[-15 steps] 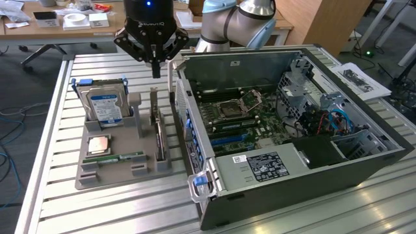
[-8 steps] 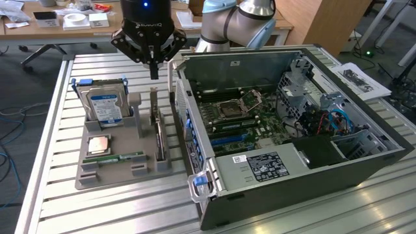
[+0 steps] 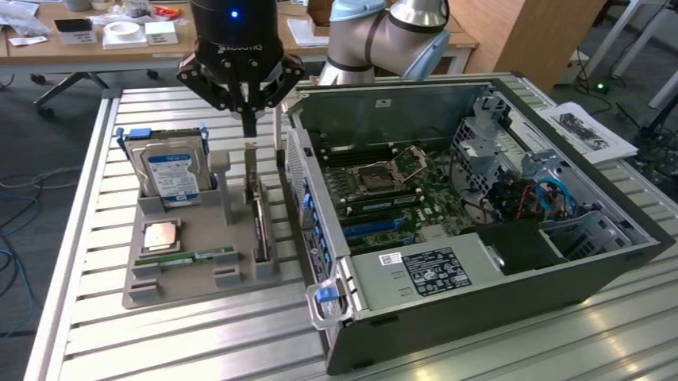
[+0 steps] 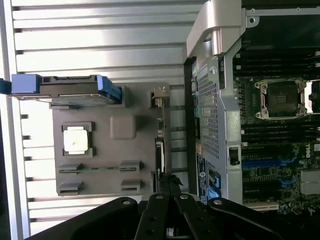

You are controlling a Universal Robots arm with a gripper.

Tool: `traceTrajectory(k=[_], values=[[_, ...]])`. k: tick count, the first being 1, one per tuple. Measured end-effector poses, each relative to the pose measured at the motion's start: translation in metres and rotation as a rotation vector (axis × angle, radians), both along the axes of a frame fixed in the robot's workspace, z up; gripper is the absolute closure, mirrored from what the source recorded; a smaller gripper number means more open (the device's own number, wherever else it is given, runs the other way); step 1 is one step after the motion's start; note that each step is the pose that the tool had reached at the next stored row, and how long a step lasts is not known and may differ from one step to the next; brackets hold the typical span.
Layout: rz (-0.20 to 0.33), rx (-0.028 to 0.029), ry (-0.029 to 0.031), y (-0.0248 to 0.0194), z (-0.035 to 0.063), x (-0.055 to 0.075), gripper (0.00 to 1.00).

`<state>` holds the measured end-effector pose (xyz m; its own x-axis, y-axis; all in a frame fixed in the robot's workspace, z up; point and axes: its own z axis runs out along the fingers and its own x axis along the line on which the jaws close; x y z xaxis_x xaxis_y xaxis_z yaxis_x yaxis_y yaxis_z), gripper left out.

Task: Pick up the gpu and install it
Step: 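Reach for the gpu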

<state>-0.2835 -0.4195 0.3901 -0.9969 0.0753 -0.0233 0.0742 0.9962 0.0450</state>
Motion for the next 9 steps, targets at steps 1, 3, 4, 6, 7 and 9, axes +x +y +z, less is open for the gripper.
traceTrajectory(k=[1,3,4,6,7,9], values=[[0.000,-0.0001,0.0000,-0.0016,0.0000,0.000,0.89],[0.000,-0.0001,0.0000,-0.0050,0.0000,-0.001,0.89],[0.000,-0.0002,0.0000,-0.0069,0.0000,-0.001,0.89],[0.000,-0.0004,0.0000,-0.0107,0.0000,-0.001,0.89],[0.000,-0.0004,0.0001,-0.0127,0.0000,-0.002,0.89],[0.000,-0.0006,0.0000,-0.0167,0.0000,-0.002,0.89]])
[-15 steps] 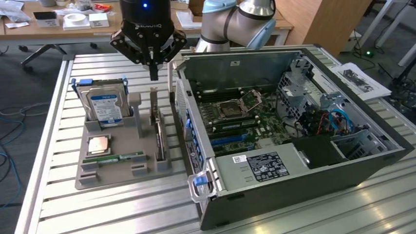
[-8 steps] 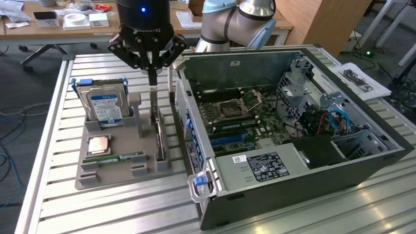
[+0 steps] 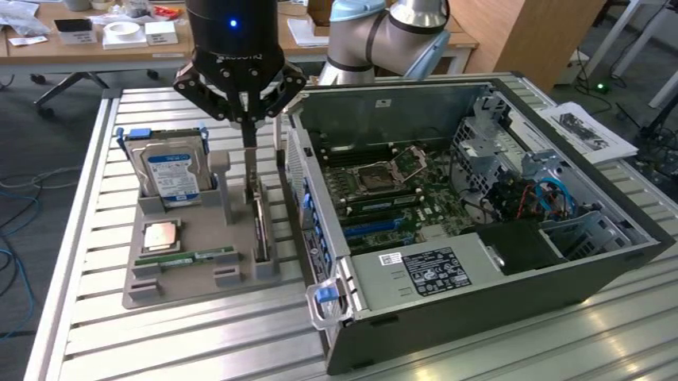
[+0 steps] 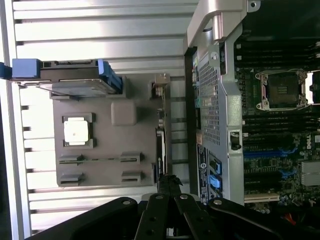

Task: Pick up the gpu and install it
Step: 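Reach for the gpu, then pick up the gpu and move the gpu toward the slot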

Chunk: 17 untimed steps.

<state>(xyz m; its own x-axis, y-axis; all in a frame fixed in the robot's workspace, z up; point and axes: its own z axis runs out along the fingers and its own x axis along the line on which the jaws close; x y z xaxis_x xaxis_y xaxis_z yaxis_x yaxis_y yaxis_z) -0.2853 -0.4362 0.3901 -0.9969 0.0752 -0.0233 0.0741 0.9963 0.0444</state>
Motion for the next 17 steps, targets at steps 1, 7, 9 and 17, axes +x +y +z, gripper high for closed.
traceTrajectory(k=[1,7,9,17], values=[[0.000,-0.0001,0.0000,-0.0017,0.0000,-0.0002,0.89],[0.000,-0.0003,0.0000,-0.0045,0.0000,-0.0006,0.89],[0.000,-0.0002,-0.0001,-0.0045,0.0000,-0.0006,0.89],[0.000,-0.0003,0.0000,-0.0045,0.0000,-0.0006,0.89]])
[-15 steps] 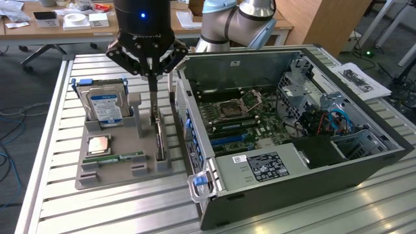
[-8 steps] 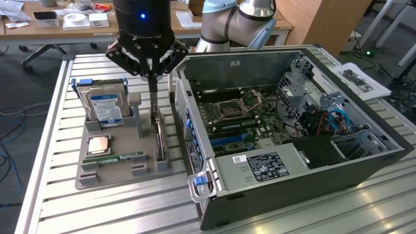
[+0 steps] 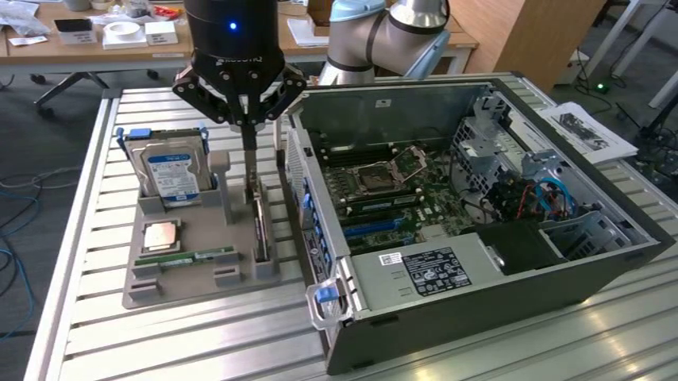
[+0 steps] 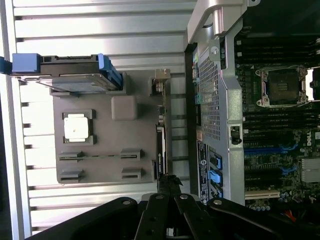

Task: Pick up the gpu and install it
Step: 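Pick up the gpu and move the gpu toward the slot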

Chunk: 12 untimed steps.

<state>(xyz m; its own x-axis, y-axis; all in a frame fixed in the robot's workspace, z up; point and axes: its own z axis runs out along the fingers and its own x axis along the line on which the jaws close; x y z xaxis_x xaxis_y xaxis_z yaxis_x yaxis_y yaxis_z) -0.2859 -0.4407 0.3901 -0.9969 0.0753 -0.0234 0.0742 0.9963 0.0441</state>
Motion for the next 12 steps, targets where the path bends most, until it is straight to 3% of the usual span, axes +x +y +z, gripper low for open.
traceTrajectory(k=[4,7,10,11,12], values=[[0.000,0.0001,0.0000,0.0000,0.0000,0.0000,0.83],[0.000,0.0000,0.0000,0.0000,0.0000,0.0000,0.65],[0.000,0.0000,0.0000,0.0000,0.0000,0.0000,0.65],[0.000,0.0001,0.0000,0.0000,0.0000,0.0000,0.58],[0.000,0.0001,0.0000,0.0000,0.0000,0.0000,0.58]])
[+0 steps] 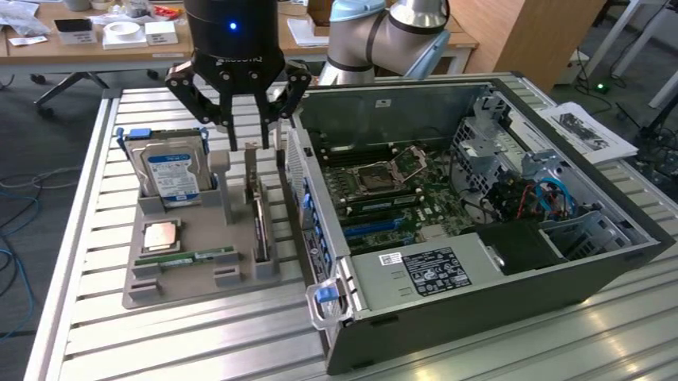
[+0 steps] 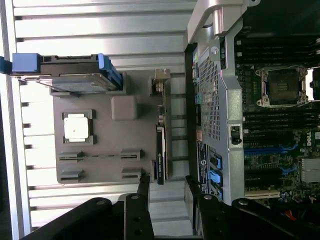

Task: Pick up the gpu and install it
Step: 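Pick up the gpu and move the gpu toward the slot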

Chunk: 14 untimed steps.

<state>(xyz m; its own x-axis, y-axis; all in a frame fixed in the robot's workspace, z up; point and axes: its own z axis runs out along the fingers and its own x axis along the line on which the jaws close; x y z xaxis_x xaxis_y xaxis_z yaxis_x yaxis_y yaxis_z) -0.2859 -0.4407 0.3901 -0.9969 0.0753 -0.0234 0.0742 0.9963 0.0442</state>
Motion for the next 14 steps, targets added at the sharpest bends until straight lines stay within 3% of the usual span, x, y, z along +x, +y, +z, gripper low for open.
traceTrajectory(k=[4,14], values=[[0.000,0.0000,-0.0001,-0.0001,-0.0016,0.000,0.58],[0.000,0.0000,0.0000,0.0000,-0.0193,0.000,0.58]])
